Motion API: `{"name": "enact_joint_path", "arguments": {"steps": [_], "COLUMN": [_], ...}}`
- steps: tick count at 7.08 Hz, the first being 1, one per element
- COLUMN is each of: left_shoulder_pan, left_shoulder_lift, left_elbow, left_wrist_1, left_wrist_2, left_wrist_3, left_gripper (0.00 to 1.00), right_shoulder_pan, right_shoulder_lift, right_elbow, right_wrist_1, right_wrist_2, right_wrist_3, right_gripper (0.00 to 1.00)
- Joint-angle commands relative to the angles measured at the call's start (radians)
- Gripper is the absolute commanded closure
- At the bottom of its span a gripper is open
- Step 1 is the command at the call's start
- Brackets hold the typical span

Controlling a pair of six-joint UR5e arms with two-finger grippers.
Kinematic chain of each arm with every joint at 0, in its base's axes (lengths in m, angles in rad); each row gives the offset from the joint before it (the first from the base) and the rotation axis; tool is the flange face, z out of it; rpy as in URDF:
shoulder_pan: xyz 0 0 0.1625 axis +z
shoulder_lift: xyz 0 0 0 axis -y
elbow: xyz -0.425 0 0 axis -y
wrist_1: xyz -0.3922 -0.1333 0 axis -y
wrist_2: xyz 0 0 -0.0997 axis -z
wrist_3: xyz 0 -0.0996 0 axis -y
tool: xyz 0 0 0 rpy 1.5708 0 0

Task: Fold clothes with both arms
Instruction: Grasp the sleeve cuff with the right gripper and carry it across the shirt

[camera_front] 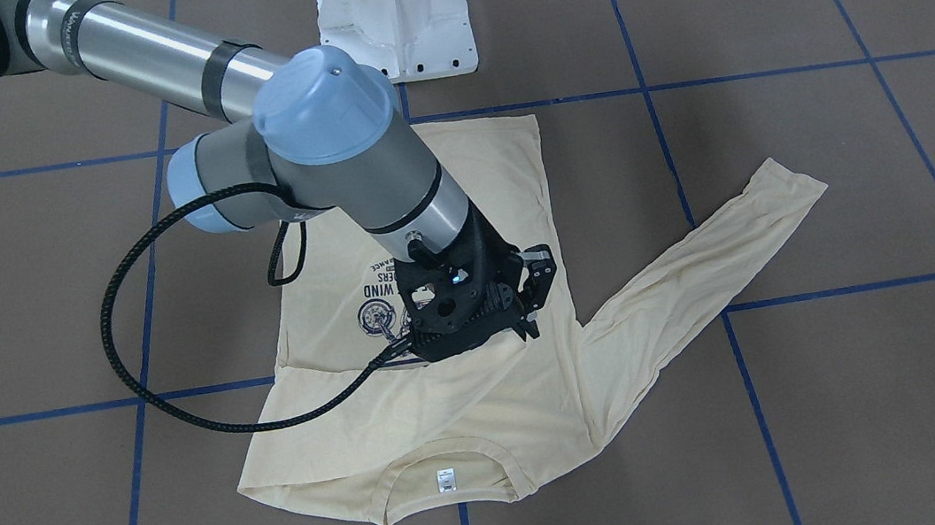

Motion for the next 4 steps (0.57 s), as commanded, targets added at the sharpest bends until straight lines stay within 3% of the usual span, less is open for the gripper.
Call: {"name": "enact_joint_path", "arguments": {"steps": [1, 4], "left_shoulder_pan": [0.008, 0.011], "left_shoulder_lift": [-0.005, -0.008], "left_elbow": [0.010, 0.022], "left_wrist_1": [-0.002, -0.002], "left_wrist_2": [-0.002, -0.004], "left_wrist_3": [-0.005, -0.003], "left_gripper": [0.00, 0.00], "right_shoulder_pan": [-0.084, -0.094], "right_shoulder_lift": [0.068, 0.104], "right_elbow": [-0.131, -0.203], "right_wrist_1": [0.000, 0.016], "right_wrist_2": [-0.130, -0.176], "right_wrist_3": [-0.002, -0.004], "right_gripper": [1.00, 1.00]}}
